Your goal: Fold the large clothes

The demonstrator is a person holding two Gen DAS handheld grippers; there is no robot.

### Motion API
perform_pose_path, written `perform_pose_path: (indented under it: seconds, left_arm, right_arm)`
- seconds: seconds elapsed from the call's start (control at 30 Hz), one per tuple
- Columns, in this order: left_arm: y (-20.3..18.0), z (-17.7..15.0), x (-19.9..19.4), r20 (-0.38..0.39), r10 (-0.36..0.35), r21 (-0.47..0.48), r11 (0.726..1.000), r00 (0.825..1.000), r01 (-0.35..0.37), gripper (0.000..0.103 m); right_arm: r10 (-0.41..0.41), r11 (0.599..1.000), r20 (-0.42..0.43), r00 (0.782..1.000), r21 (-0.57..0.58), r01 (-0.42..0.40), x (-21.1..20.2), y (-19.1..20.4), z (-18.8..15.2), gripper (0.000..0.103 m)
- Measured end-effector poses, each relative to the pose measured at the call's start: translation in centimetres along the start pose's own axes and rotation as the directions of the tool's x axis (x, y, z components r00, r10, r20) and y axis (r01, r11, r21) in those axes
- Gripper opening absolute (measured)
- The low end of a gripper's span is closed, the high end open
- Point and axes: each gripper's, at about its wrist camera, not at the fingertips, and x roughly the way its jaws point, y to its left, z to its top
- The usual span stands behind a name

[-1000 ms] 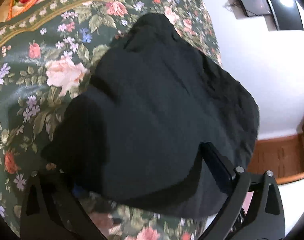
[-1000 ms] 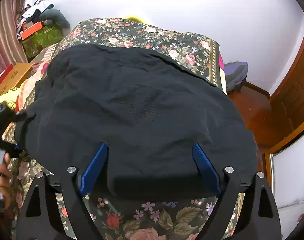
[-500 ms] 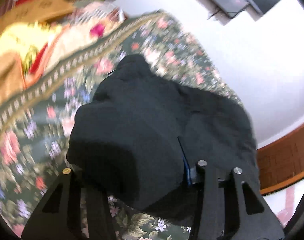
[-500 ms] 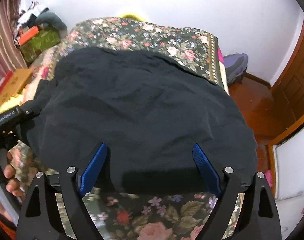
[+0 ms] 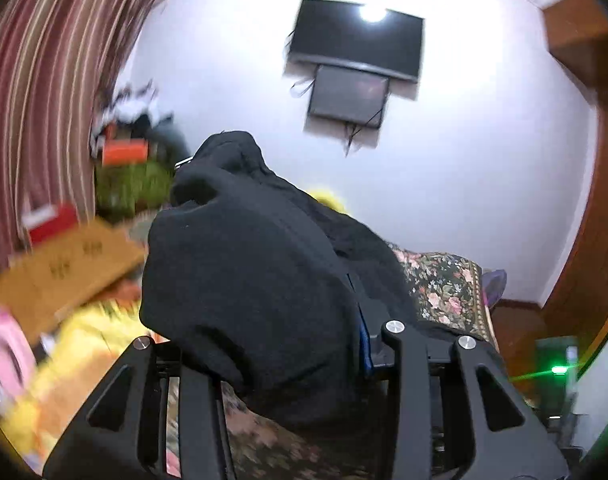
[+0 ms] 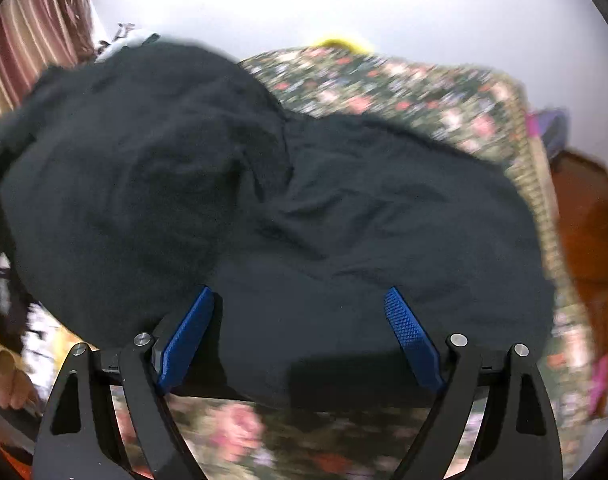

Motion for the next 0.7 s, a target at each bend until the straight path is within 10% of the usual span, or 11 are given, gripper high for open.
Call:
perform_pose_path:
  seconds: [0.2,0.43,0.6,0.7]
  left_arm:
    - [-3.3,-0.6,1.7,-0.047,-0.058,0.169,0.984,0.997,0.065,0.037]
    - [-8.5,-2.6,2.4,-0.137,-0.159,0.262,0.946,0.978,0.190,0.037]
    - [-13.8,-5.0,2.9,-0.248,-0.242,0.348,0.881,0.938,0.320,0.037]
    - [-16.6,-6.7,4.5,-0.377,-0.285,0.360,0.831,0.881,0.424,0.038]
  right_arm:
    - [-0.008,0.996,-0.076,0.997,-0.084,0.001,3.2,2.2,-0.5,0.086]
    - [-0.012,1.000,-0.022,1.000,0.013,0.012,-2.9,-3.3,-2.5,0.081]
    - [-0.194,0.978,0.032,0.980,0.080,0.191,-7.9,-9.0,-4.4,0.081]
    - [-0.256,0.960,0.028,0.966,0.126,0.251,-9.5,-12.0,-5.2,0.081]
